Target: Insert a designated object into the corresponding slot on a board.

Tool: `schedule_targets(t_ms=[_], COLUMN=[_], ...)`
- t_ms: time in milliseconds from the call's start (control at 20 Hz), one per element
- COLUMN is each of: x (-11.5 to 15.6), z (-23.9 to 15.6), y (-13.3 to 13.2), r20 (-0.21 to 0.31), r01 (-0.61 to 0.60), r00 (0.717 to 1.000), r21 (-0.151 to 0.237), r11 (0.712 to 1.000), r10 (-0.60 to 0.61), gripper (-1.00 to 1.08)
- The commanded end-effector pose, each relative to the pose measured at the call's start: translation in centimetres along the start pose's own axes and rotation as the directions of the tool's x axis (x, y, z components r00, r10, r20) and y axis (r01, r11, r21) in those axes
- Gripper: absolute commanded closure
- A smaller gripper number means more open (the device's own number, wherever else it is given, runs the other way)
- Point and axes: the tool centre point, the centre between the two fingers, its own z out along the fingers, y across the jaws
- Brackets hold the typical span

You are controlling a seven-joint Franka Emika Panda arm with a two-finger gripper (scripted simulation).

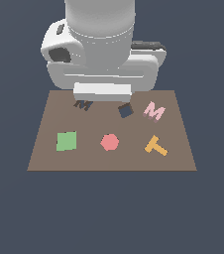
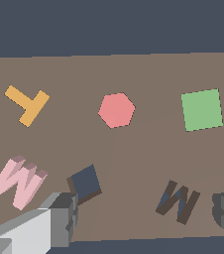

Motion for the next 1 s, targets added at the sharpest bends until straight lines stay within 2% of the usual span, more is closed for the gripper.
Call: schedule_targets(t_ms=[0, 500, 950], x=[0.0, -0.7, -2.3], z=[0.0, 0.9, 3.2], y=[0.0, -1.2, -4.4], r20=[0.000, -0.002, -0.008], r01=[0.000, -0.048, -0.170], r00=[1.000, 0.999, 0.985], r21=[0.000, 0.002, 0.006], r11=[1.000, 0.999, 0.985], r10=[0.000, 0.048, 0.170], gripper=[-0.92, -0.92, -0.92])
